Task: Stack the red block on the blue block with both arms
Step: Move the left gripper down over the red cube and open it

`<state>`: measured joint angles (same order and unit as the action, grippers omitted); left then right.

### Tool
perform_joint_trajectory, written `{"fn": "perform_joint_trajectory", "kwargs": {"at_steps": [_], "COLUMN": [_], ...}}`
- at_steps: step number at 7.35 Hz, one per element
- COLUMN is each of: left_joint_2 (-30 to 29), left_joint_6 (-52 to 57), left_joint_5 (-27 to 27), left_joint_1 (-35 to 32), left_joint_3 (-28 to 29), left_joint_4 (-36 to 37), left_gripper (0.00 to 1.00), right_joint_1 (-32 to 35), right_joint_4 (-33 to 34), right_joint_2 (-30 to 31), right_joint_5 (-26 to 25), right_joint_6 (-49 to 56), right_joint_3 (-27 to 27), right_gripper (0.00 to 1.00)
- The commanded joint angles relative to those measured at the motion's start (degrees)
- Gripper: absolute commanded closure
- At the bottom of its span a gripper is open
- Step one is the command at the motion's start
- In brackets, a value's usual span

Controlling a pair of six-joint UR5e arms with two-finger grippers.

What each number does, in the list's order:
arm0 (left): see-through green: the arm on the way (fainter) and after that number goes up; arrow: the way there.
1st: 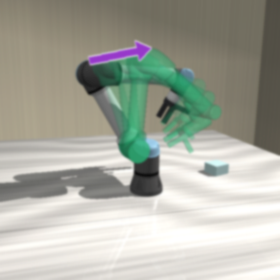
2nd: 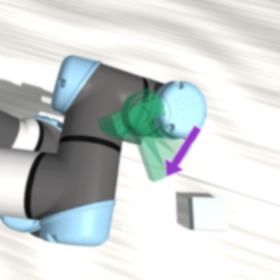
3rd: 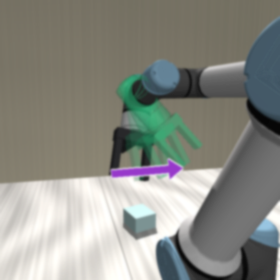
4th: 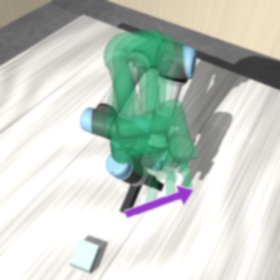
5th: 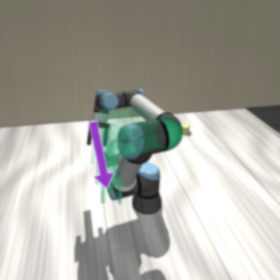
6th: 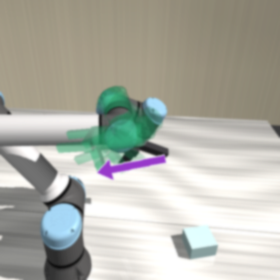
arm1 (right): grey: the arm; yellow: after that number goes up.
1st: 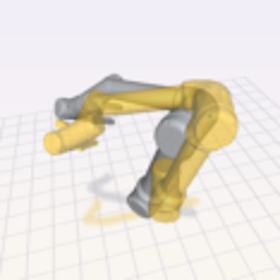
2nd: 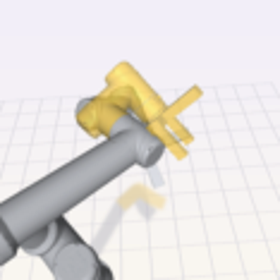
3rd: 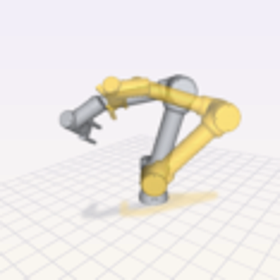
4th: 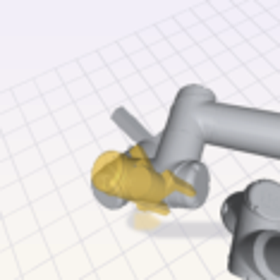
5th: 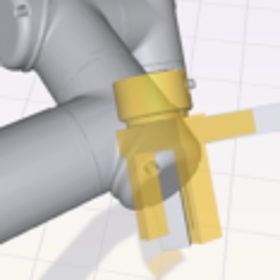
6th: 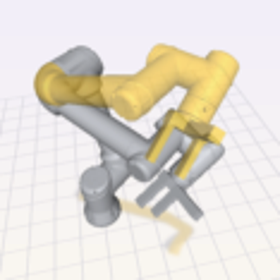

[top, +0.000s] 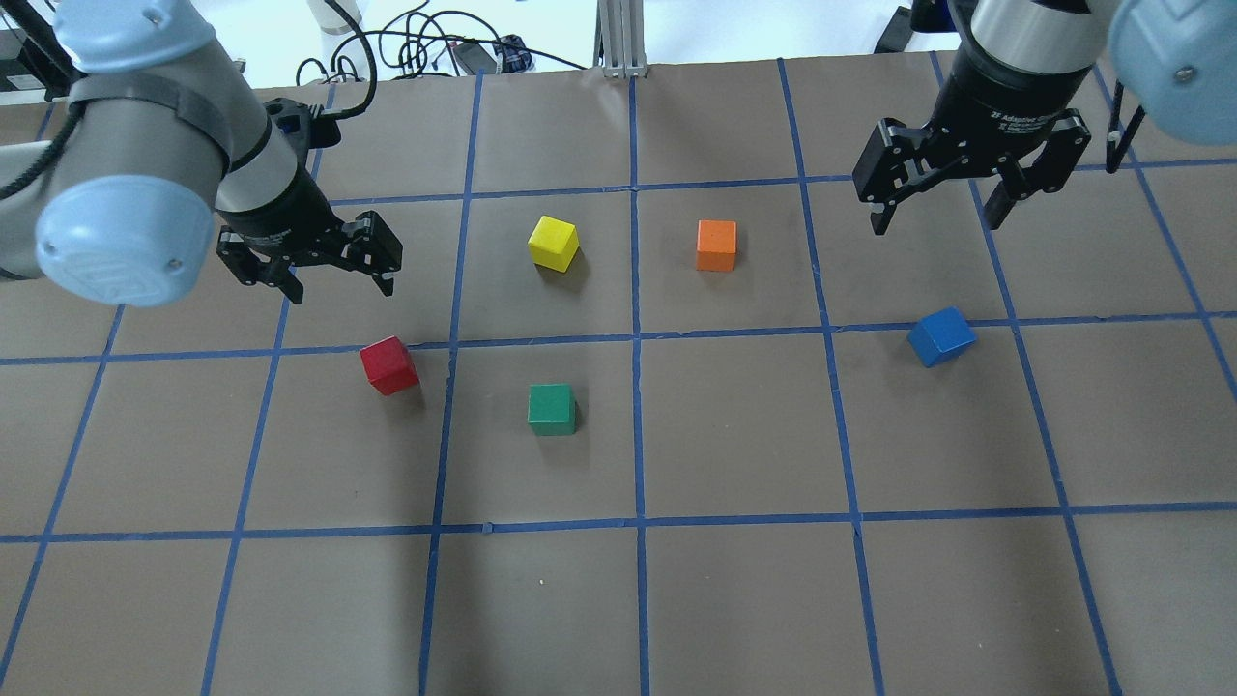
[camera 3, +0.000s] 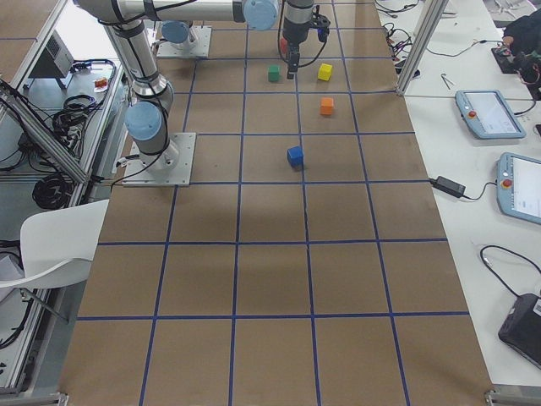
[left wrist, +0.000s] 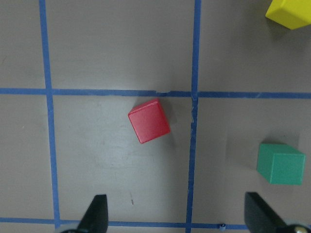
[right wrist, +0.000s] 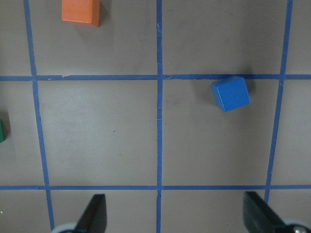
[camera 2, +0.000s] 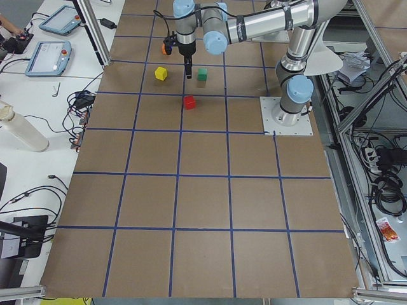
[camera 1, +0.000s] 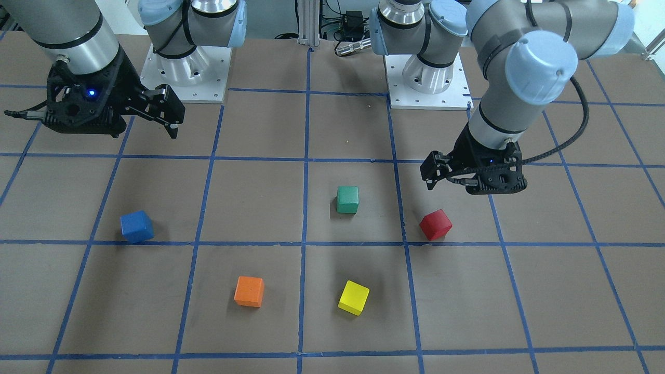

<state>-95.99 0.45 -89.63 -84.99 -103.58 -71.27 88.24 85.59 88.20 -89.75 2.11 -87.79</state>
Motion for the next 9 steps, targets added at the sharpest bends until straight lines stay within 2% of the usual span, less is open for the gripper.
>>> {"fn": "perform_joint_trajectory", "kwargs": {"at_steps": [1, 3, 5, 8, 9], "left_joint_2": [-3.7, -6.5, -9.5, -12.7, -12.9], "left_joint_6": [-1.9, -1.9, -1.7, -4.2, -4.4], "left_joint_5": [0.5, 0.0, -1.1, -1.3, -1.2], "left_joint_1": [0.4, 1.2, 3.0, 3.1, 3.1], "left_joint_3": [-5.4, -8.1, -9.5, -10.4, -10.0], "left_joint_4": [8.1, 14.0, 16.8, 17.1, 17.0], "left_gripper": [0.00, 0.00, 0.00, 0.02, 0.19], "right_joint_1": [0.0, -0.1, -0.1, -0.1, -0.1], "right_joint_4": [0.1, 0.2, -0.2, -0.2, -0.2], "right_joint_2": [0.0, 0.0, 0.0, -0.1, -0.1], "right_joint_5": [0.0, 0.0, -0.1, -0.4, -0.4], "right_joint_6": [0.0, 0.0, 0.0, 0.0, 0.0], "right_joint_3": [0.0, 0.0, -0.1, -0.2, -0.2], "right_gripper": [0.00, 0.00, 0.00, 0.00, 0.00]}}
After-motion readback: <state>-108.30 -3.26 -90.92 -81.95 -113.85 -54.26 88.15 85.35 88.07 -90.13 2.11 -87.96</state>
